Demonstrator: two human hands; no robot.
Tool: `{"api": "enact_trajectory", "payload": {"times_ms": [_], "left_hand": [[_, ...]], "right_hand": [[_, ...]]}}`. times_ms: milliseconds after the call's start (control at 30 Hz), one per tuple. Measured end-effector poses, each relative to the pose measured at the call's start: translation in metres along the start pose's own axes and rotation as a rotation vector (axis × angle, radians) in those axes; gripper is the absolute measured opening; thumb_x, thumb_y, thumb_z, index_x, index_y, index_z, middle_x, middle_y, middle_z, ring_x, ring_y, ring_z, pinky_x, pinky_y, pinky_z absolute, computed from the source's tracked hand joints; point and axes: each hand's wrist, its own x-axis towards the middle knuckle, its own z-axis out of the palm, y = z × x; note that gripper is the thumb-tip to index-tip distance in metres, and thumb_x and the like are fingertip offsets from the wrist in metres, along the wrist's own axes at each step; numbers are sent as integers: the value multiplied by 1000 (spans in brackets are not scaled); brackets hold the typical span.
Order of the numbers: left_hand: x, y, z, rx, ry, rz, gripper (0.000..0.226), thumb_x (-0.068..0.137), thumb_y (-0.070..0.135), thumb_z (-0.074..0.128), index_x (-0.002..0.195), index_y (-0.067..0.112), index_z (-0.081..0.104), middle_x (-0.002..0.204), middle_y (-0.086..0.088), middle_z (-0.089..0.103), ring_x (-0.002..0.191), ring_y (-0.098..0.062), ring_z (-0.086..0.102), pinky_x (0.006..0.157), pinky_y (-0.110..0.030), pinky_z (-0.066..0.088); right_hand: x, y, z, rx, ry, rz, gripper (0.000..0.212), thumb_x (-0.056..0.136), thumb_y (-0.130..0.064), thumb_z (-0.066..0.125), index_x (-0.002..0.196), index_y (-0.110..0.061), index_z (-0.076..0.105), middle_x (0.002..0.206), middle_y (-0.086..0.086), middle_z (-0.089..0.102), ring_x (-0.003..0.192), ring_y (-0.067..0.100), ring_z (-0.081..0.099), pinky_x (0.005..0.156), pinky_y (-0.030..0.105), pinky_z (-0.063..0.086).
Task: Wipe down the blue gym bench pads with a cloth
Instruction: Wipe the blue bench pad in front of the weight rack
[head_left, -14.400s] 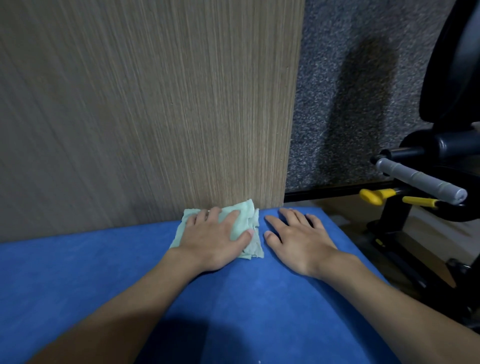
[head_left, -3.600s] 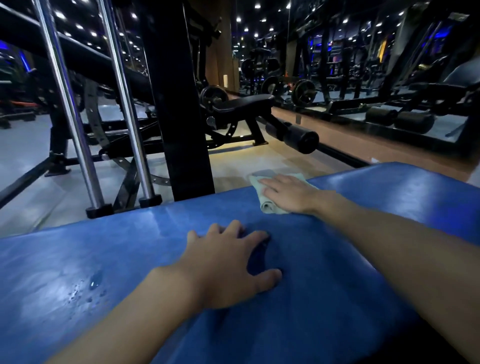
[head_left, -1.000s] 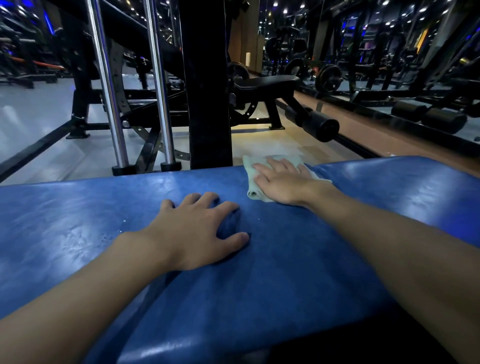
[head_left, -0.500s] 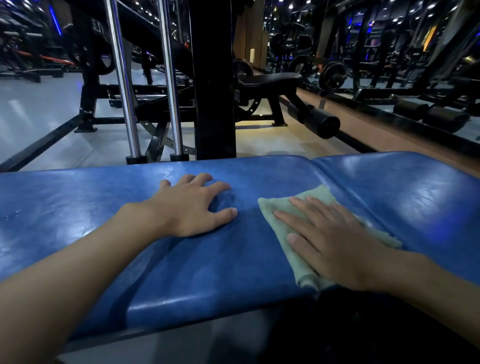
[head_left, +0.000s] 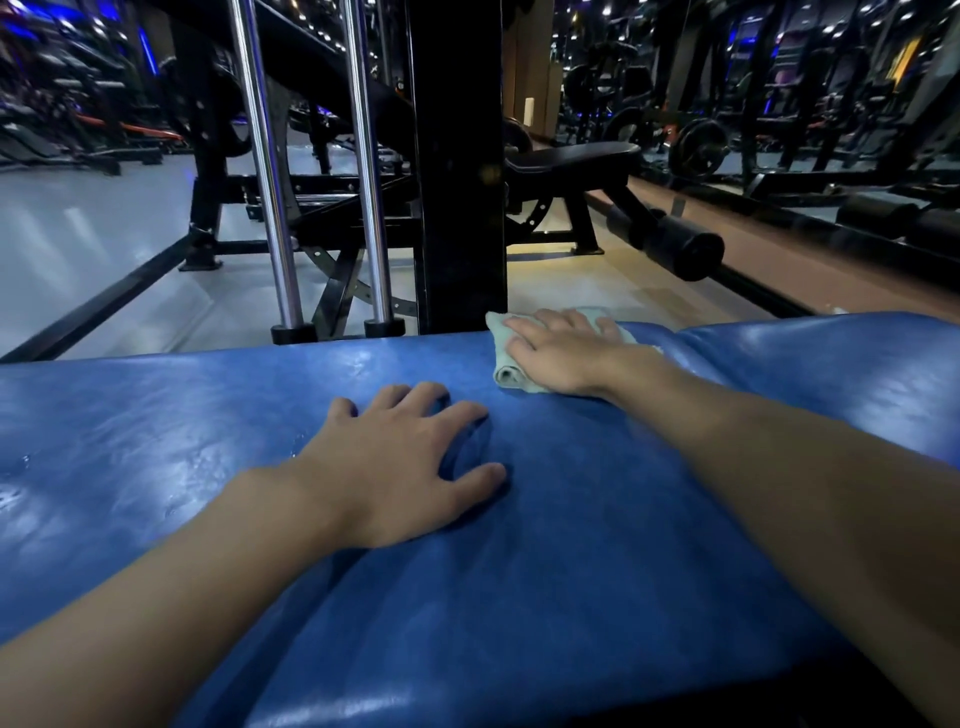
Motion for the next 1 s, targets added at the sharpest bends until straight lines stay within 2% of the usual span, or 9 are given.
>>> {"api": "enact_trajectory", "payload": {"times_ms": [167,367,433,533,567,600,700,800,1000], "left_hand": [[-4,0,-5,-7,-26,-39,65,88,77,28,147,49,25,155,13,25,144,-15,22,113,-51,24],[-4,1,-6,-39,-34,-56,62,91,73,32,147,48,27,156,9,28,144,-19,25,113,-51,23],[-5,-2,-5,-59,-18,-65,61,90,73,34,146,48,29,156,9,29,144,-19,25,113,-51,23],[-8,-12,-6,-38,11,-92,60,90,74,34,145,49,30,157,8,28,145,-20,24,113,-54,23],[-10,-16,-7,-34,9,-105,61,90,74,33,145,49,30,157,7,28,145,-21,24,112,-55,23],[-11,-20,-7,-32,1,-115,61,90,74,33,145,49,29,157,8,29,145,-22,25,111,-56,24],[-13,-31,-5,-29,-25,-111,61,90,74,32,146,49,27,155,10,30,143,-20,27,111,-56,26],[-14,-34,-3,-23,-21,-90,63,90,74,30,147,47,27,155,12,29,143,-18,26,110,-55,27],[-13,-35,3,26,3,-65,65,90,74,25,148,45,23,155,11,25,144,-17,22,110,-55,27]], "right_hand": [[-34,-1,8,11,-17,6,56,97,-51,9,153,-50,5,166,-7,-5,152,20,-9,119,52,-9],[-155,-12,17,-26,22,-72,53,100,-51,10,152,-50,4,166,-9,-4,152,18,-6,121,49,-3],[-197,-15,18,-84,40,-94,62,91,-60,-4,152,-50,-1,166,-10,-6,152,17,-6,121,48,-1],[-228,-19,20,-155,24,-111,99,60,-69,-44,151,-51,-8,165,-11,-7,152,15,-8,121,46,-1],[-228,-18,20,-163,15,-105,105,55,-69,-48,150,-51,-9,165,-11,-7,152,15,-8,121,46,-1],[-224,-19,19,-159,17,-100,101,58,-70,-44,150,-51,-8,165,-12,-6,151,15,-8,121,46,-1],[-194,-21,16,-74,5,-89,76,77,-67,-14,151,-53,-3,165,-12,-6,151,14,-8,121,47,-2],[-141,-22,16,-46,22,-63,55,97,-54,9,152,-51,4,166,-10,-2,152,16,-4,120,49,-2],[-25,-32,10,-33,-10,-16,54,98,-52,11,152,-50,6,166,-6,0,152,22,-4,118,56,-3]]}}
